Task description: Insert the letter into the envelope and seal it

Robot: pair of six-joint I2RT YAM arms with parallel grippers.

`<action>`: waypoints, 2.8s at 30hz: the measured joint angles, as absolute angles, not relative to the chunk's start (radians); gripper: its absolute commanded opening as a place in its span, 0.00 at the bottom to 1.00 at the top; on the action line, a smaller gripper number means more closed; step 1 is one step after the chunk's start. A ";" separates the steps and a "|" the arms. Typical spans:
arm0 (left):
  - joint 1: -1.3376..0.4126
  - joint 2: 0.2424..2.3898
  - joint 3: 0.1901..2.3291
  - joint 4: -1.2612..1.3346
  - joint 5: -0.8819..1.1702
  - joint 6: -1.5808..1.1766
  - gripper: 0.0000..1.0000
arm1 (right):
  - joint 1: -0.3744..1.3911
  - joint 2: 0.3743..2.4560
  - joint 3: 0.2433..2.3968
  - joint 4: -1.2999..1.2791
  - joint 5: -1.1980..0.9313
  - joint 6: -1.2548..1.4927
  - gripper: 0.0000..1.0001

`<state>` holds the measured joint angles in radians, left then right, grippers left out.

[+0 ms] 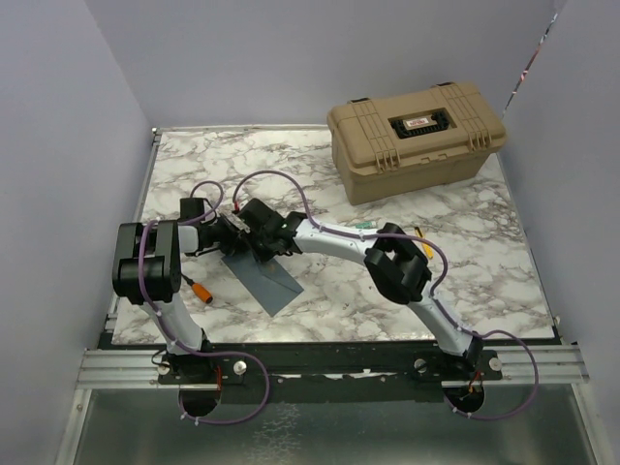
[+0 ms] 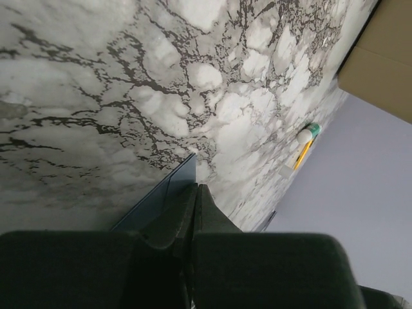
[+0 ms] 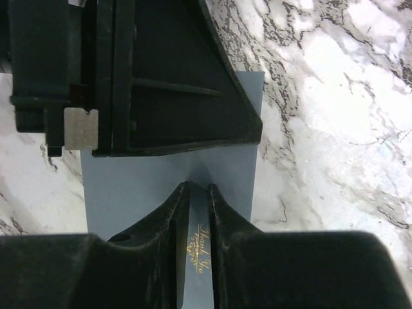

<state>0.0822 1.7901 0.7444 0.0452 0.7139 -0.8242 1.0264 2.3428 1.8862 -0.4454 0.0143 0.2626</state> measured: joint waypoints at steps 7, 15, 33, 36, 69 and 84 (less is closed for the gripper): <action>0.099 1.799 0.738 0.059 0.740 -0.850 0.00 | 1.053 2.365 1.929 -0.498 0.084 0.261 0.21; 0.106 1.807 0.737 0.063 0.758 -0.858 0.00 | 1.073 2.344 1.892 -0.498 0.126 0.247 0.20; 0.110 1.813 0.731 0.080 0.772 -0.870 0.00 | 1.081 2.240 1.731 -0.492 0.072 0.225 0.26; 0.110 1.812 0.730 0.080 0.772 -0.871 0.00 | 1.081 2.238 1.727 -0.492 0.065 0.219 0.28; 0.072 1.701 0.651 0.009 0.704 -0.843 0.00 | 1.087 2.251 1.752 -0.544 0.085 0.232 0.27; 0.070 1.714 0.683 -0.050 0.707 -0.826 0.00 | 1.088 2.171 1.625 -0.518 0.093 0.210 0.25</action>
